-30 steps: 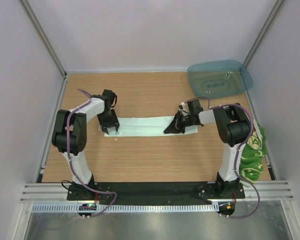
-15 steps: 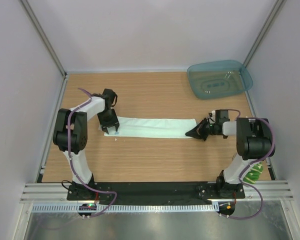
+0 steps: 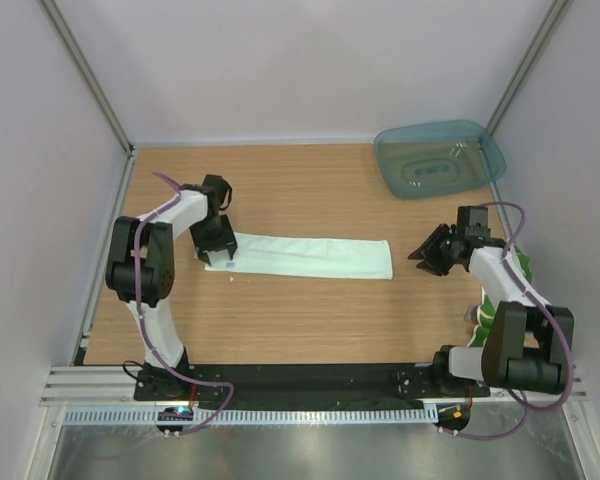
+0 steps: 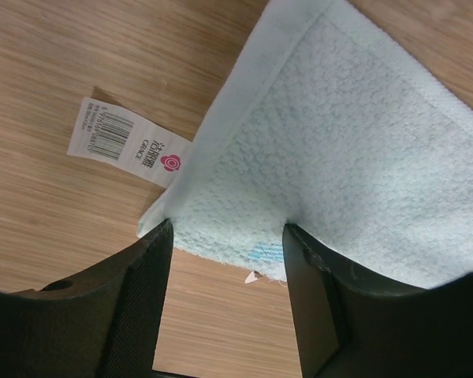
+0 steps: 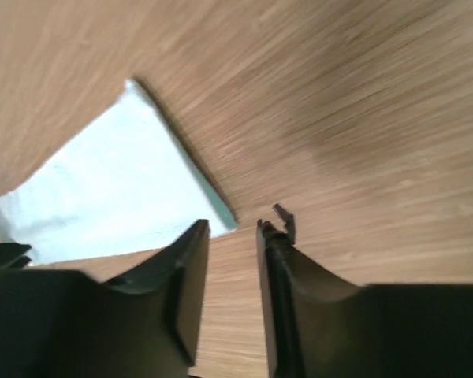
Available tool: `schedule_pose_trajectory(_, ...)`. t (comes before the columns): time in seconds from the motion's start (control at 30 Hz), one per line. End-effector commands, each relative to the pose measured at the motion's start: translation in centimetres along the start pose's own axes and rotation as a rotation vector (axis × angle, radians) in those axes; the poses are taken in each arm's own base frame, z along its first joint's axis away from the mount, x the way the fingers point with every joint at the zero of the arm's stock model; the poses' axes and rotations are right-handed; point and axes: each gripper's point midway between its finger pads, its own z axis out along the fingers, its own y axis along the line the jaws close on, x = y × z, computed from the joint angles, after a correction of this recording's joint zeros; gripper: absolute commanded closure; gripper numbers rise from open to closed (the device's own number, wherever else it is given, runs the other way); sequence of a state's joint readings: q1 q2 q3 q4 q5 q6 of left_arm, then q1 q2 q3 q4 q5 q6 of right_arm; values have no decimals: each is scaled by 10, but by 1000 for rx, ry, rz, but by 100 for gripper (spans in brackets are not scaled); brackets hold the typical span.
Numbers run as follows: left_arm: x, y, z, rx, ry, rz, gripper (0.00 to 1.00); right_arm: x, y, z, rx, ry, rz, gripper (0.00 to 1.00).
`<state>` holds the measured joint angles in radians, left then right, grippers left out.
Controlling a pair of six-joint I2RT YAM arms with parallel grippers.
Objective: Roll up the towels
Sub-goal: Fold the towel
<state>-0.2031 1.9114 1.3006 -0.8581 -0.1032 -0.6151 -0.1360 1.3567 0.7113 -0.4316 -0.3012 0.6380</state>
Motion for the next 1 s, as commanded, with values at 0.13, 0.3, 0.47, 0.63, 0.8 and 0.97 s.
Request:
schedule_pose_trajectory(0.13,-34,-10,-66,104,-145,34,32,7,16,-41,-51,-18,-57,45)
schedule_pose_trajectory(0.3,-34,-13,-95,176,-208,81,27,43,20,-32,-96,60,-24,42)
schedule_pose_trajectory(0.47,-31,-7,-106,196,-265,122,27,59,29,-16,-90,82,-56,42)
schedule_pose_trajectory(0.63,-27,0,-97,180,-277,126,28,65,29,3,-41,90,-74,46)
schedule_pose_trajectory(0.8,-24,-6,-98,214,-265,131,29,59,19,16,20,85,-89,48)
schedule_pose_trajectory(0.97,-23,-7,-98,224,-259,130,29,56,17,31,34,94,-96,53)
